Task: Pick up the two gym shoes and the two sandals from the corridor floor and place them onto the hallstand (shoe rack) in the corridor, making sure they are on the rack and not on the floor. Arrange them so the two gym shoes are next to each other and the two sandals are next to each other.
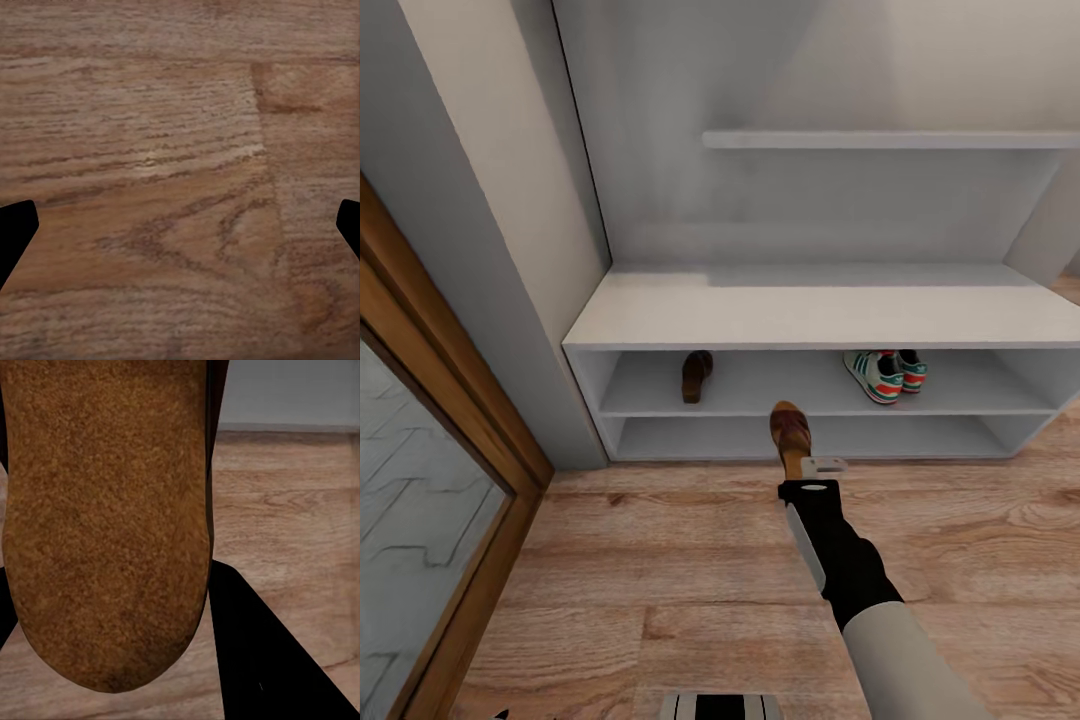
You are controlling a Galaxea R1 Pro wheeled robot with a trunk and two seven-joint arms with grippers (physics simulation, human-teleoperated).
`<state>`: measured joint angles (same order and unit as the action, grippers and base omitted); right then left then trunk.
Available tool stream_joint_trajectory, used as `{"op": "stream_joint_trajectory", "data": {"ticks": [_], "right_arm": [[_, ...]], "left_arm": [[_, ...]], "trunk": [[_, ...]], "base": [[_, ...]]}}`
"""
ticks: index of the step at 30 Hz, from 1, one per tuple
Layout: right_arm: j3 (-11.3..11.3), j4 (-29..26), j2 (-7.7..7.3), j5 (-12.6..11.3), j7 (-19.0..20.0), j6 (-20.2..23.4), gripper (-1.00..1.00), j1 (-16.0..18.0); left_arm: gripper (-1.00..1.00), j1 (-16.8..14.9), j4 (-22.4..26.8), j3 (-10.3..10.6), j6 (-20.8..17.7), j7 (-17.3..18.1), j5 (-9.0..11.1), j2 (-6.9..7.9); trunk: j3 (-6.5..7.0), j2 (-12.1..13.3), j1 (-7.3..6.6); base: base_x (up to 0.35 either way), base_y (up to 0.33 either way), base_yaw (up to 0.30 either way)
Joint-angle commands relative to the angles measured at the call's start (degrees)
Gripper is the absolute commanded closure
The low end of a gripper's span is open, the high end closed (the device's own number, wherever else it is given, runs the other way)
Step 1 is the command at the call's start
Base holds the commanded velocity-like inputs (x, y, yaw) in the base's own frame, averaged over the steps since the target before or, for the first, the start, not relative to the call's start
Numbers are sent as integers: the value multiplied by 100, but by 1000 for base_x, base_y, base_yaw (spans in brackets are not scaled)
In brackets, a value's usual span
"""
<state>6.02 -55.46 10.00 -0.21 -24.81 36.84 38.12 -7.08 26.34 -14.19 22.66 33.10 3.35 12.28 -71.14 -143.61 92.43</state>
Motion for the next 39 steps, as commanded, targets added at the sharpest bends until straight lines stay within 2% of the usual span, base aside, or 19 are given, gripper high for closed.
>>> {"op": "stream_joint_trajectory", "data": {"ticks": [1, 11, 22, 33, 39], "right_arm": [[9, -11, 0, -23, -37, 39, 100, 3], [7, -69, 0, -24, -41, 77, 100, 3], [4, -53, 0, -23, -41, 76, 100, 3], [4, -58, 0, -23, -41, 77, 100, 3], [3, -53, 0, -23, -41, 77, 100, 3]], "left_arm": [[-100, -4, -6, -23, -9, 57, 35, -2], [-100, -4, -6, -29, -12, 57, -42, -6], [-100, -4, -6, -37, -16, 57, -54, -15], [-100, -4, -6, -38, -16, 57, -54, -15], [-100, -4, -6, -32, -16, 57, -55, -15]], "trunk": [[-4, -2, -1], [-7, -2, -1], [-75, -2, -1], [-91, -2, -1], [-91, -2, -1]], "base": [[0, 0, 0], [8, 0, 4], [274, 0, 124], [64, 0, 25], [241, 0, 1]]}}
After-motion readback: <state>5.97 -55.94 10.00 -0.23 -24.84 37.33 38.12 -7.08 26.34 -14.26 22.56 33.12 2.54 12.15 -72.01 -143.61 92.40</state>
